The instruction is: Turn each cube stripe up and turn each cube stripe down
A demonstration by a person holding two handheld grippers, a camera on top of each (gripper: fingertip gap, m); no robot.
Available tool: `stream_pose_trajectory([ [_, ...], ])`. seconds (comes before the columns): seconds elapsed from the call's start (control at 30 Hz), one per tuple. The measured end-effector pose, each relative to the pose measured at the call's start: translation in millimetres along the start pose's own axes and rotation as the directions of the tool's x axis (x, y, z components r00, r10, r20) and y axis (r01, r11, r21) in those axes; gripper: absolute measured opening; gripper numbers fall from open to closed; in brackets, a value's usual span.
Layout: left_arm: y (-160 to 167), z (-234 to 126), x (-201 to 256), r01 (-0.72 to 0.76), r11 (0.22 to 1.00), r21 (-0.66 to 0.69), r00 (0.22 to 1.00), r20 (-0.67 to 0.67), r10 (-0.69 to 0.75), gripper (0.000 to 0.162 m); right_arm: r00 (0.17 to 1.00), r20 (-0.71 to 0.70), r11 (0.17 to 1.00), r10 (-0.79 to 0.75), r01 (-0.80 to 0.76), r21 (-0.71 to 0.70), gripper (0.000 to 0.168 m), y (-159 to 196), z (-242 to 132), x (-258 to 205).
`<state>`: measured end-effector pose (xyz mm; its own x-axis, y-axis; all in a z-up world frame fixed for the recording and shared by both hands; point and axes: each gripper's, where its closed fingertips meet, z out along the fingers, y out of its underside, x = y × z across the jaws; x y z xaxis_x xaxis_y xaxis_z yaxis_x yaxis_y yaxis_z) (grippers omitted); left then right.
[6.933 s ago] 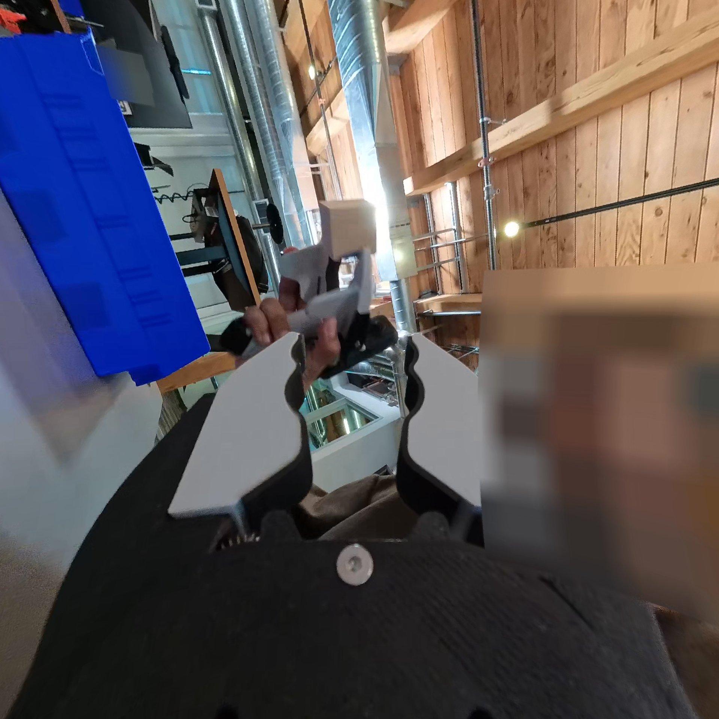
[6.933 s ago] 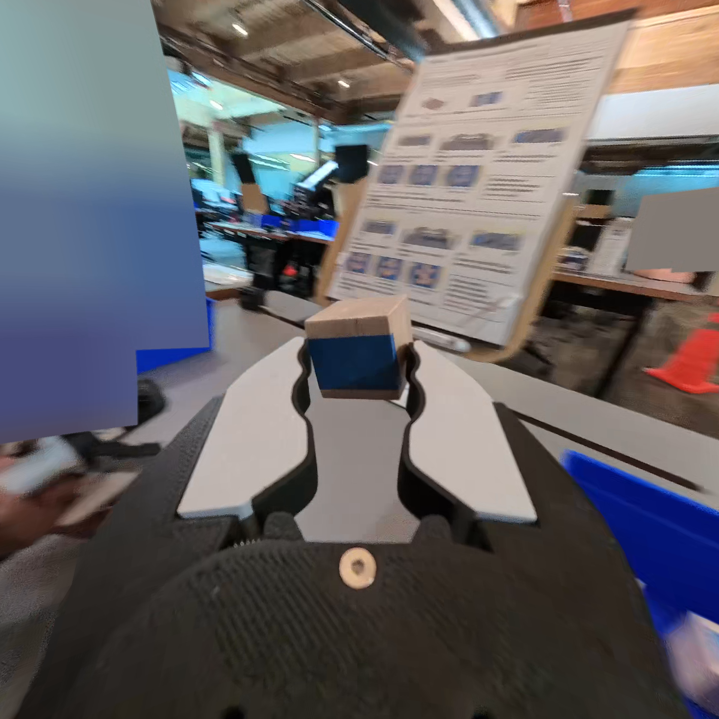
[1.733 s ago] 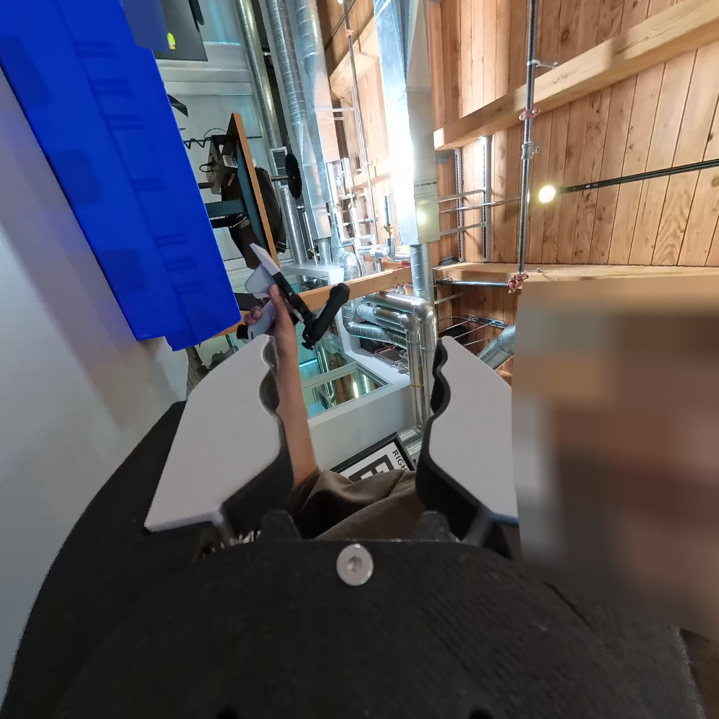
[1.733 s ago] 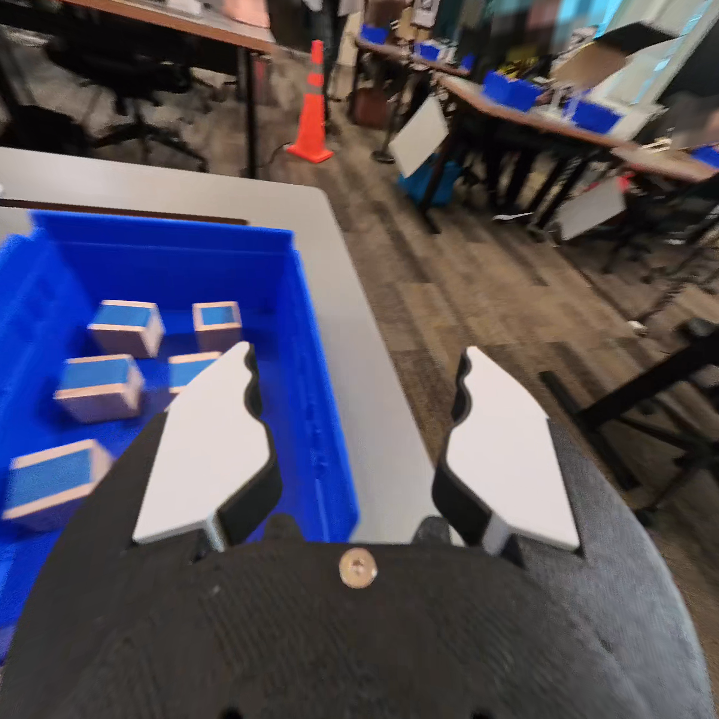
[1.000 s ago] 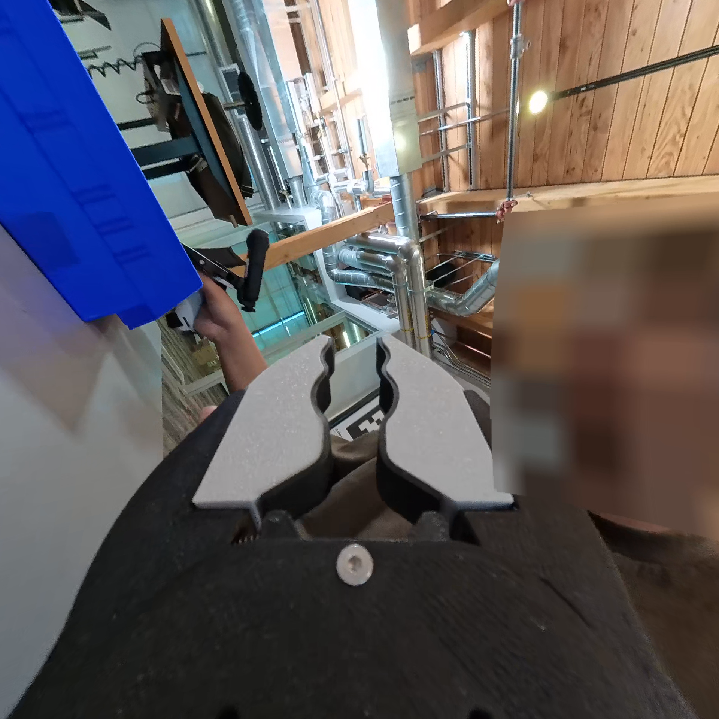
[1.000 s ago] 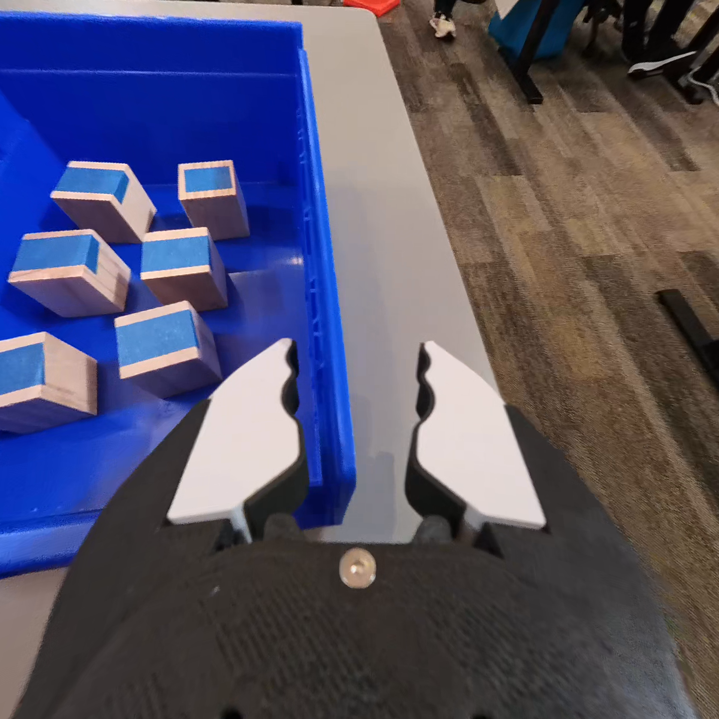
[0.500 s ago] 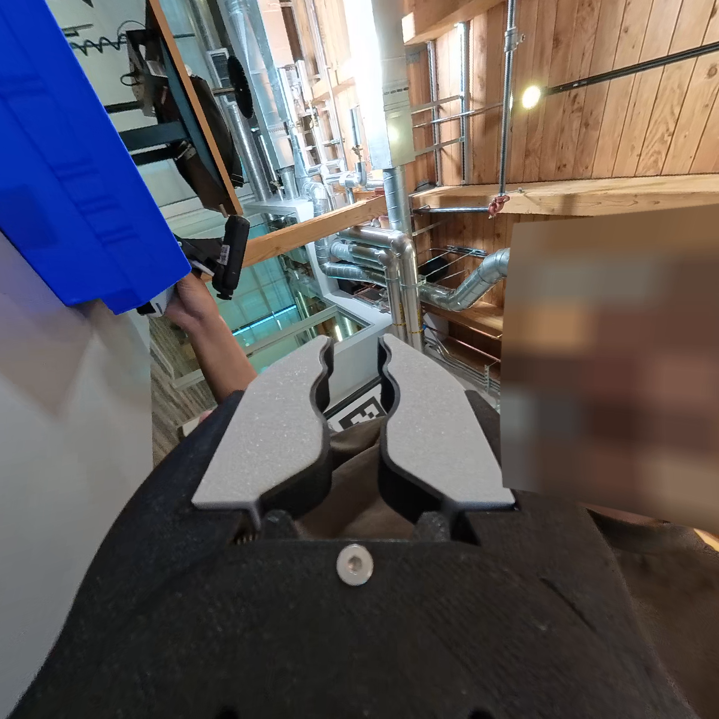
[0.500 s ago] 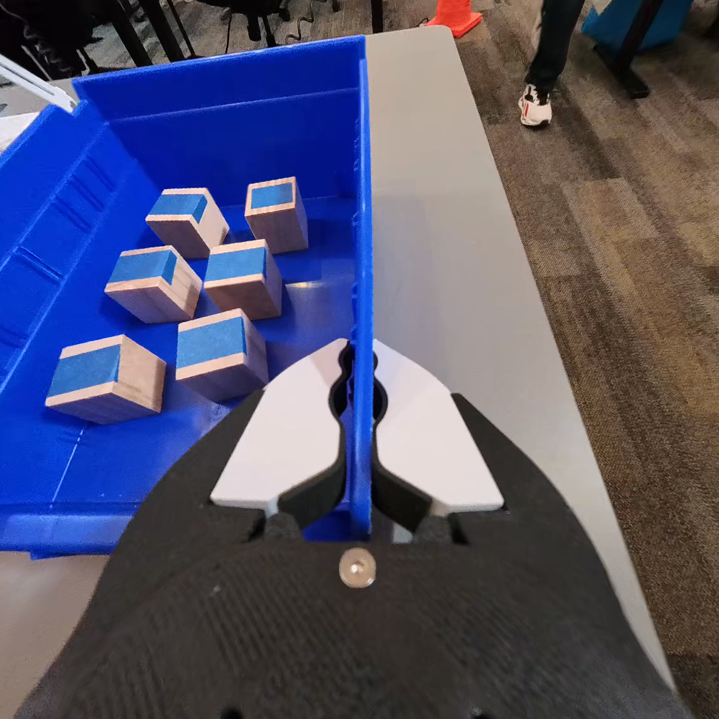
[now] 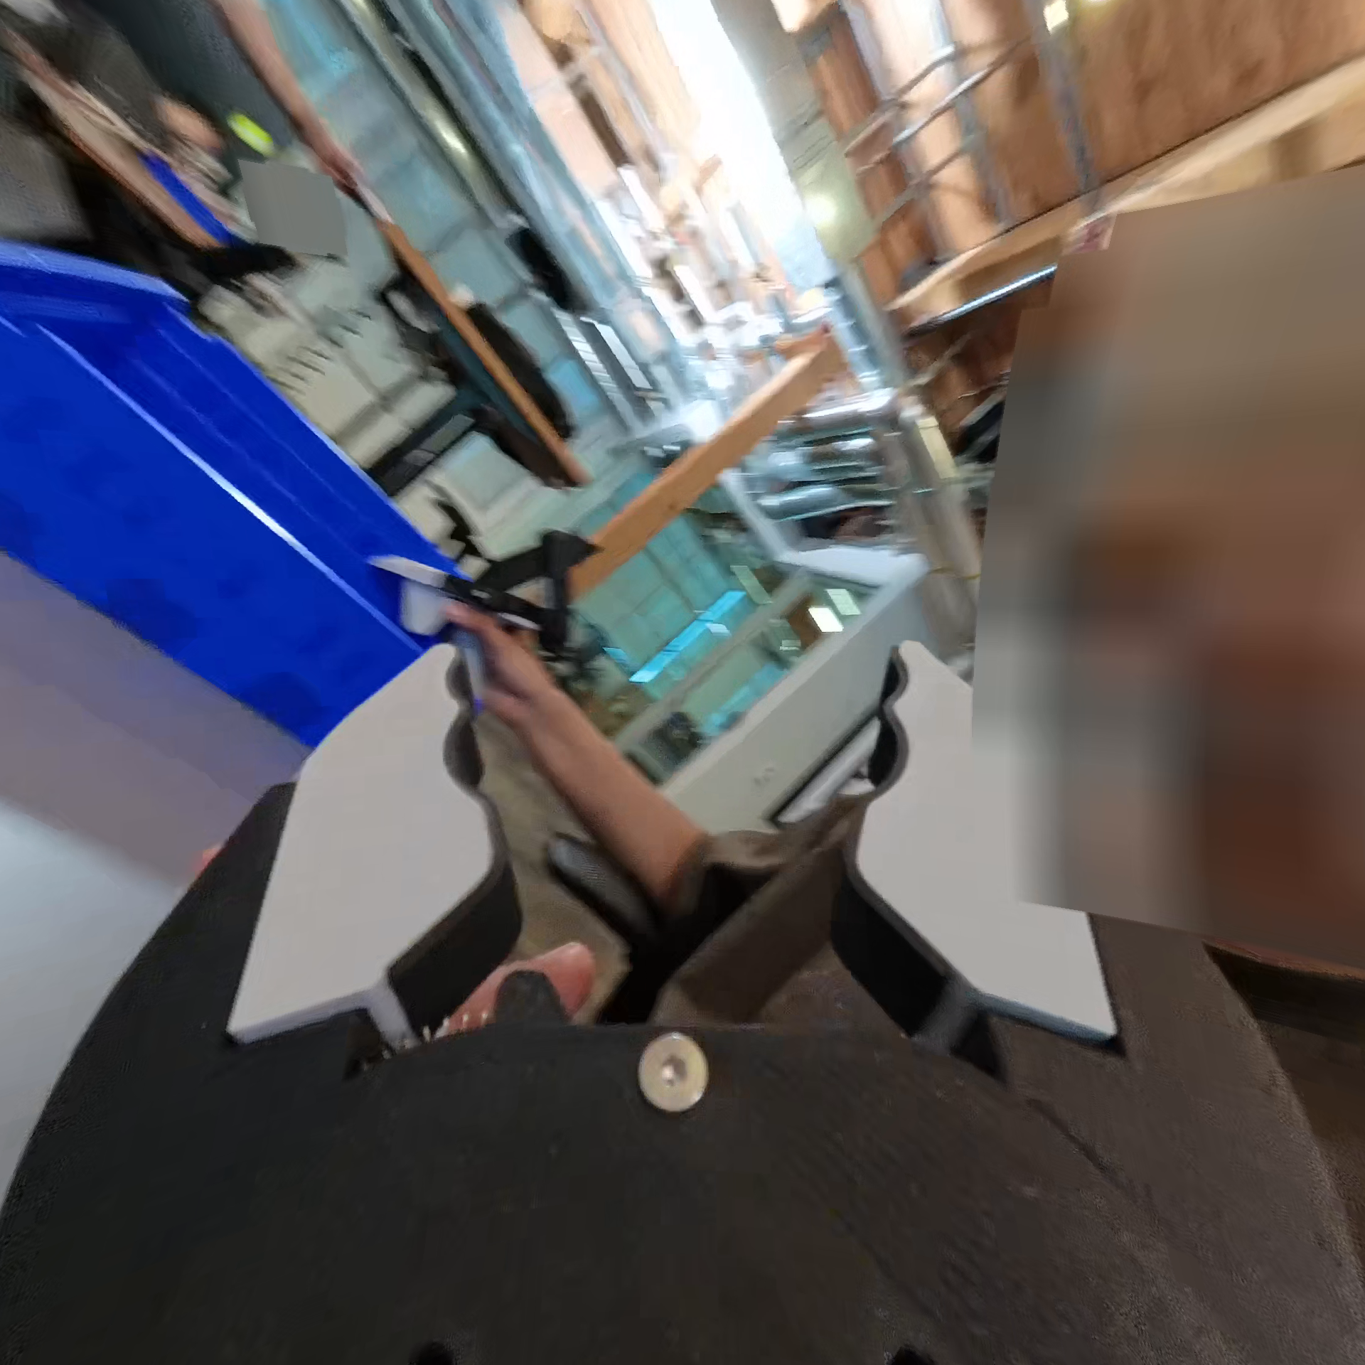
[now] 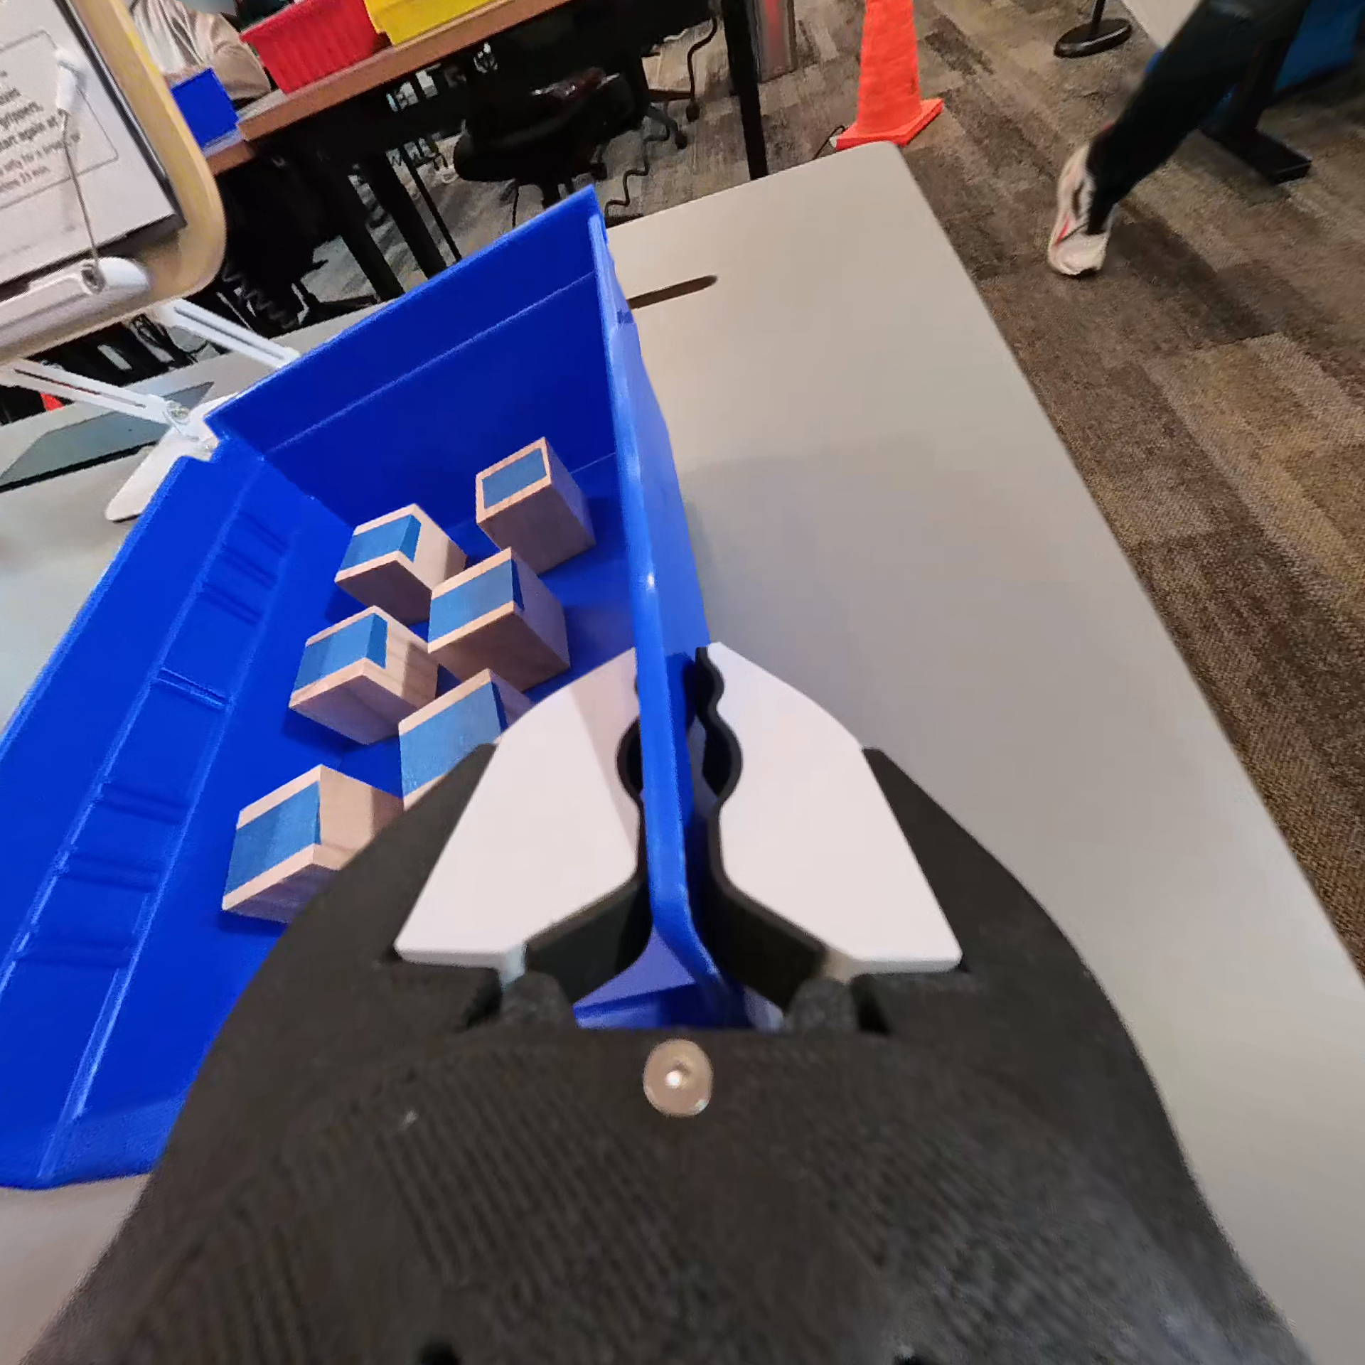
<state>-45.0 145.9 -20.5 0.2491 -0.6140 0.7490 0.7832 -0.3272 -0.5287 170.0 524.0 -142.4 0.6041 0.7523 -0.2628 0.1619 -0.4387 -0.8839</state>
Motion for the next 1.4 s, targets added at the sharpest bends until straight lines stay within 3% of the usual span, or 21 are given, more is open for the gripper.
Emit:
stream_pose_trajectory([
  [0.03, -8, -9, -1, -0.080, 0.997, 0.008, 0.993, 0.087, 0.079, 0.111, 1.000, 0.001, 1.000, -0.004, 0.004, -0.004, 0.009, 1, 1, -2],
  [0.13, -33, -49, 1, -0.287, 0.958, 0.000, 0.911, 0.308, 0.273, 0.095, 1.000, -0.006, 0.999, -0.031, 0.031, -0.016, 0.008, 3, 3, -7],
  [0.23, -55, -101, 1, -0.413, 0.910, -0.016, 0.776, 0.517, 0.361, 0.078, 0.999, -0.007, 0.999, -0.040, 0.040, -0.030, 0.008, 8, 4, -10],
  [0.33, -73, -153, -1, -0.509, 0.860, -0.045, 0.594, 0.704, 0.389, 0.075, 0.999, -0.005, 0.998, -0.045, 0.045, -0.049, 0.007, 15, 9, -12],
  [0.43, -84, -196, 1, -0.576, 0.802, -0.159, 0.355, 0.835, 0.421, 0.076, 0.999, 0.002, 0.996, -0.051, 0.051, -0.071, 0.007, 21, 14, -13],
  [0.57, -96, -249, 4, -0.587, 0.704, -0.401, -0.081, 0.893, 0.442, 0.073, 0.999, 0.016, 0.996, -0.049, 0.050, -0.070, 0.007, 23, 19, -13],
  [0.67, -98, -279, 3, -0.527, 0.700, -0.481, -0.290, 0.876, 0.384, 0.057, 0.999, 0.024, 0.997, -0.037, 0.039, -0.068, 0.007, 23, 20, -13],
  [0.73, -101, -293, 6, -0.497, 0.695, -0.519, -0.397, 0.849, 0.350, 0.055, 0.999, 0.026, 0.997, -0.041, 0.043, -0.068, 0.007, 23, 21, -13],
  [0.87, -105, -309, 17, -0.465, 0.682, -0.564, -0.504, 0.802, 0.319, 0.058, 0.999, 0.027, 0.997, -0.044, 0.046, -0.066, 0.007, 23, 21, -13],
  [1.07, -81, -353, 6, -0.294, 0.802, -0.519, -0.541, 0.782, 0.308, 0.047, 0.999, 0.026, 0.997, -0.038, 0.040, -0.063, 0.007, 23, 21, -13],
  [1.27, -53, -383, -33, -0.158, 0.878, -0.451, -0.505, 0.802, 0.320, 0.025, 0.999, 0.035, 0.999, 0.000, 0.001, -0.048, 0.008, 23, 22, -13],
  [1.4, -52, -385, -39, -0.165, 0.871, -0.462, -0.487, 0.806, 0.336, 0.025, 0.999, 0.034, 0.999, 0.009, -0.008, -0.042, 0.008, 23, 22, -14],
])
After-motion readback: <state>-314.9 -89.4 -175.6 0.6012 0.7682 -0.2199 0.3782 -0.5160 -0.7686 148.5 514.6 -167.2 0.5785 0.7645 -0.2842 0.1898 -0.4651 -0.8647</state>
